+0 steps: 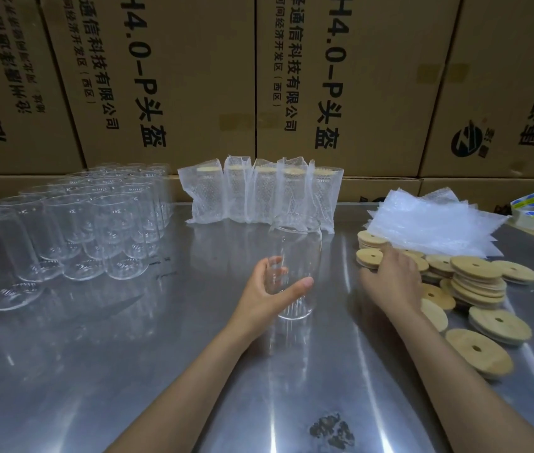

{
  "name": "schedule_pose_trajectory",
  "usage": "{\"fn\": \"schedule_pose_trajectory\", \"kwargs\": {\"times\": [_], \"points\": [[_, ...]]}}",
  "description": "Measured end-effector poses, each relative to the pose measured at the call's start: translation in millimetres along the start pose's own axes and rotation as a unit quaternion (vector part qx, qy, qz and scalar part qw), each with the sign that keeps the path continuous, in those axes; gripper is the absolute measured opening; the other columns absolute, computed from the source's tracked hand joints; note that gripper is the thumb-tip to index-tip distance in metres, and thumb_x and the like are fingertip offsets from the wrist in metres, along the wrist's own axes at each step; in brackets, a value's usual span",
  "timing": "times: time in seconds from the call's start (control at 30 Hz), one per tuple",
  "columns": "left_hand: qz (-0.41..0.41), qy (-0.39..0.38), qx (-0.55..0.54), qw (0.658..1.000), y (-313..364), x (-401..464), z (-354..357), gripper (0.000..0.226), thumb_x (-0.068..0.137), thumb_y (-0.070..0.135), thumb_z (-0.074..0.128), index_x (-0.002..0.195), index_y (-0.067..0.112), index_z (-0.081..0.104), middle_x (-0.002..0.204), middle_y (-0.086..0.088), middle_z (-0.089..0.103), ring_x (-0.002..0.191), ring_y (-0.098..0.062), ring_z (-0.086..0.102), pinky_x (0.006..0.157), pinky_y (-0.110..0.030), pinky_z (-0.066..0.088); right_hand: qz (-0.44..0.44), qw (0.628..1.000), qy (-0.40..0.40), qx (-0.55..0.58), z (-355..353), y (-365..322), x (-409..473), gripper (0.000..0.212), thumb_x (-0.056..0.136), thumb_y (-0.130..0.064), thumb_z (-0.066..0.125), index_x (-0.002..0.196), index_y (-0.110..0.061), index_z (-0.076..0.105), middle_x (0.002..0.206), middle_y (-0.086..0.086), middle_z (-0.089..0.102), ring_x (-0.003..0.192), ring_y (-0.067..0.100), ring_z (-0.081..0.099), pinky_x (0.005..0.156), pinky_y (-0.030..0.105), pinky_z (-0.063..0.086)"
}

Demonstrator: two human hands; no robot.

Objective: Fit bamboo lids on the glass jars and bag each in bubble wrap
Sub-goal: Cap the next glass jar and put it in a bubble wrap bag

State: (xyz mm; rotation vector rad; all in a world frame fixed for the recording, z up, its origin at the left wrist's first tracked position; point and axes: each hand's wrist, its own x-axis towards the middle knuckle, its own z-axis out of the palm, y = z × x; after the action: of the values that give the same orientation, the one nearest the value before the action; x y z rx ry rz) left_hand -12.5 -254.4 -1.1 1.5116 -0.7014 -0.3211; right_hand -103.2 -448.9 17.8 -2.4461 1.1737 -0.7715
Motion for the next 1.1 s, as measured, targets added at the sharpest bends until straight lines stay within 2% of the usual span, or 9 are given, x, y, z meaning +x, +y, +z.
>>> {"fn": "schedule_pose_trajectory", "kwargs": {"times": [0.07, 0.13, 0.2, 0.37, 0.57, 0.8, 0.87, 0.97, 1.1], "points": [[0.003, 0.001, 0.001, 1.0, 0, 0, -1, 0.063, 0.056, 0.052, 0.079, 0.11, 0.04, 0.049, 0.12, 0.011, 0.059, 0.109, 0.0, 0.06, 0.086, -0.017, 0.049, 0.02, 0.998, -0.026, -0.061, 4, 4, -1, 0.061, 0.092, -0.032, 0.05, 0.144, -0.003, 0.032, 0.152, 0.018, 0.03, 0.14, 0.034, 0.023, 0.115, 0.046, 0.02], [0.004, 0.0, 0.002, 1.0, 0, 1, -1, 0.072, 0.05, 0.058, 0.08, 0.112, 0.039, 0.05, 0.119, 0.012, 0.059, 0.11, 0.0, 0.059, 0.087, -0.018, 0.05, 0.036, 0.995, -0.037, -0.08, 5, 6, 0, 0.063, 0.093, -0.035, 0.047, 0.145, -0.005, 0.027, 0.153, 0.019, 0.027, 0.141, 0.036, 0.02, 0.116, 0.048, 0.017], [0.002, -0.003, 0.001, 1.0, 0, 1, -1, 0.077, 0.046, 0.062, 0.078, 0.114, 0.039, 0.049, 0.119, 0.012, 0.059, 0.111, 0.0, 0.059, 0.088, -0.02, 0.05, 0.041, 0.994, -0.04, -0.098, 5, 7, 0, 0.062, 0.094, -0.035, 0.048, 0.144, -0.005, 0.027, 0.151, 0.018, 0.03, 0.139, 0.036, 0.023, 0.114, 0.048, 0.02], [0.004, -0.003, 0.001, 1.0, -1, 2, 0, 0.077, 0.045, 0.063, 0.078, 0.113, 0.04, 0.05, 0.118, 0.012, 0.061, 0.107, 0.002, 0.061, 0.076, -0.014, 0.05, 0.029, 0.991, -0.024, -0.127, 1, 6, -3, 0.056, 0.093, -0.033, 0.051, 0.139, -0.007, 0.034, 0.144, 0.014, 0.037, 0.133, 0.035, 0.032, 0.11, 0.046, 0.028], [0.009, -0.01, 0.015, 1.0, -3, 2, -3, 0.081, 0.045, 0.063, 0.079, 0.117, 0.042, 0.048, 0.122, 0.017, 0.058, 0.113, 0.008, 0.054, 0.082, -0.013, 0.046, 0.041, 0.992, -0.031, -0.113, -1, 3, -5, 0.049, 0.092, -0.033, 0.056, 0.131, -0.007, 0.042, 0.138, 0.018, 0.034, 0.123, 0.04, 0.038, 0.101, 0.041, 0.035], [0.026, -0.095, 0.16, 0.982, -11, 3, -21, 0.1, 0.059, 0.045, 0.089, 0.138, 0.042, 0.027, 0.122, 0.023, 0.047, 0.105, 0.025, 0.045, 0.081, 0.002, 0.039, 0.058, 0.996, -0.006, -0.065, -2, 13, 6, 0.042, 0.092, -0.034, 0.058, 0.124, -0.012, 0.043, 0.136, 0.02, 0.043, 0.124, 0.04, 0.04, 0.099, 0.045, 0.037], [0.027, -0.094, 0.172, 0.98, -12, 4, -22, 0.104, 0.06, 0.046, 0.088, 0.143, 0.037, 0.026, 0.124, 0.019, 0.049, 0.106, 0.022, 0.047, 0.082, 0.001, 0.039, 0.064, 0.997, 0.0, -0.052, -2, 17, 10, 0.038, 0.093, -0.037, 0.057, 0.121, -0.014, 0.045, 0.134, 0.021, 0.044, 0.123, 0.04, 0.041, 0.099, 0.045, 0.037], [0.021, -0.097, 0.18, 0.979, -13, 4, -22, 0.106, 0.06, 0.049, 0.086, 0.145, 0.034, 0.025, 0.13, 0.012, 0.051, 0.115, 0.006, 0.052, 0.084, -0.002, 0.04, 0.066, 0.997, 0.004, -0.047, -2, 20, 14, 0.031, 0.094, -0.039, 0.056, 0.114, -0.016, 0.048, 0.13, 0.021, 0.048, 0.121, 0.038, 0.042, 0.098, 0.044, 0.037], [0.019, -0.094, 0.185, 0.978, -13, 5, -22, 0.103, 0.062, 0.047, 0.086, 0.145, 0.033, 0.026, 0.13, 0.011, 0.051, 0.116, 0.001, 0.051, 0.082, -0.003, 0.039, 0.052, 0.997, 0.024, -0.045, 0, 19, 16, 0.034, 0.092, -0.044, 0.058, 0.112, -0.019, 0.05, 0.124, 0.019, 0.052, 0.12, 0.036, 0.044, 0.098, 0.045, 0.038]]}}
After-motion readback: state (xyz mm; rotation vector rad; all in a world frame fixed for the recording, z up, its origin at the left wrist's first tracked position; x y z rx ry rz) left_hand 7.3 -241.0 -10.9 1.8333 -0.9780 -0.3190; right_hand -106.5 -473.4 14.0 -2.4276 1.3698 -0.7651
